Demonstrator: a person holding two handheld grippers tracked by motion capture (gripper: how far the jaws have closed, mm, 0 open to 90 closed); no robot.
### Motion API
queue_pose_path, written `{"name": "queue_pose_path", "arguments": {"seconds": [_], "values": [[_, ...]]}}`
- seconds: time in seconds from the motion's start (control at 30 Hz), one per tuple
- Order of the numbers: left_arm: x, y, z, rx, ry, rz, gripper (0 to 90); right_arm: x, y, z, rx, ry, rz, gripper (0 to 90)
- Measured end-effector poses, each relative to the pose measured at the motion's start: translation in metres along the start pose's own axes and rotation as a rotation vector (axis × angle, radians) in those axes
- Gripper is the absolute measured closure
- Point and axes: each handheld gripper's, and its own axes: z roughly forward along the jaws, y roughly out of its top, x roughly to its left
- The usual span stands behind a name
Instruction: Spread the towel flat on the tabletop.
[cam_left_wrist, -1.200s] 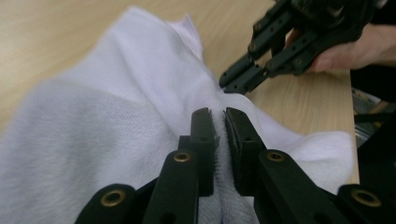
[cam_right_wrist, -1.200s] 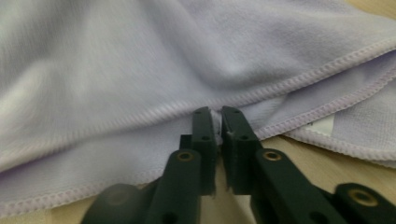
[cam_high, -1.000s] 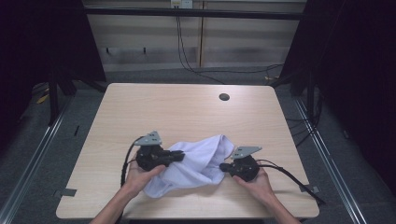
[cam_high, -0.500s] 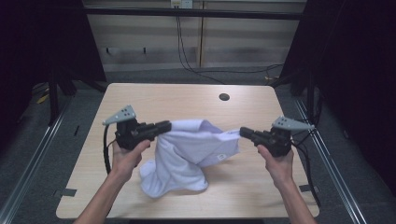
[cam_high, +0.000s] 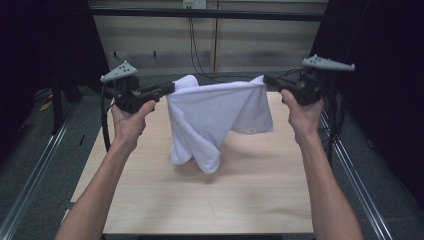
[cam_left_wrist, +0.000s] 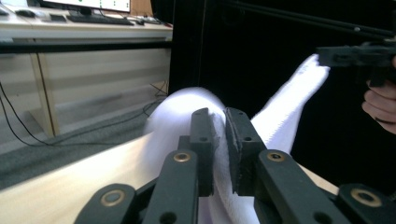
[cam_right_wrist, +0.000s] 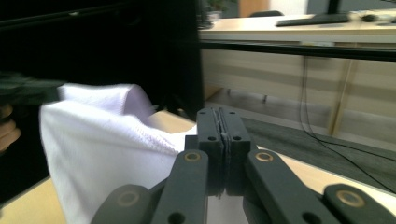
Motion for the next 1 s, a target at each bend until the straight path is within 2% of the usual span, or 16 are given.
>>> {"name": "queue_pose_path", "arguments": {"seconds": [0.03, 0.13, 0.2, 0.23, 0.3, 0.37, 0.47, 0.53, 0.63, 0.7, 0.8, 0.83, 0.87, 0.97, 1.0], "values": [[0.001, 0.006, 0.001, -0.015, 0.017, -0.004, 83.6, -0.006, 0.009, 0.006, -0.009, -0.006, 0.024, 88.6], [0.009, 0.022, -0.006, -0.068, 0.039, -0.013, 90.0, -0.018, 0.028, 0.017, -0.032, -0.041, 0.055, 88.6], [0.014, 0.029, -0.014, -0.100, 0.030, -0.036, 90.0, -0.022, 0.036, 0.017, -0.058, -0.025, 0.068, 88.7], [0.015, 0.030, -0.018, -0.114, 0.027, -0.037, 90.0, -0.021, 0.040, 0.016, -0.061, -0.027, 0.055, 88.7], [0.015, 0.024, -0.020, -0.110, 0.020, -0.032, 90.0, -0.018, 0.041, 0.013, -0.059, -0.022, 0.035, 88.7], [0.018, 0.008, -0.011, -0.064, 0.020, -0.045, 90.0, -0.016, 0.033, 0.013, -0.023, -0.015, 0.002, 88.7], [0.022, -0.024, 0.005, -0.015, -0.008, -0.084, 90.0, -0.018, 0.001, 0.012, 0.049, -0.014, 0.010, 88.7], [0.024, -0.046, 0.015, 0.045, -0.022, -0.092, 88.1, -0.019, -0.016, 0.011, 0.090, -0.018, -0.011, 88.7], [0.030, -0.079, 0.030, 0.116, -0.044, -0.127, 83.5, -0.022, -0.058, 0.005, 0.177, -0.029, -0.032, 88.6], [0.035, -0.098, 0.037, 0.142, -0.049, -0.161, 79.8, -0.023, -0.087, 0.000, 0.223, -0.019, -0.042, 88.5], [0.038, -0.121, 0.044, 0.192, -0.051, -0.180, 74.5, -0.025, -0.122, -0.007, 0.267, -0.002, -0.017, 88.2], [0.039, -0.132, 0.047, 0.206, -0.057, -0.202, 72.9, -0.026, -0.132, -0.009, 0.278, 0.000, -0.013, 88.0], [0.040, -0.137, 0.049, 0.217, -0.058, -0.207, 71.4, -0.028, -0.148, -0.010, 0.304, 0.001, 0.001, 87.8], [0.044, -0.159, 0.056, 0.275, -0.042, -0.214, 67.0, -0.034, -0.179, -0.014, 0.365, -0.021, 0.020, 86.8], [0.045, -0.164, 0.058, 0.293, -0.036, -0.208, 63.8, -0.037, -0.191, -0.015, 0.391, -0.026, 0.044, 85.3]]}}
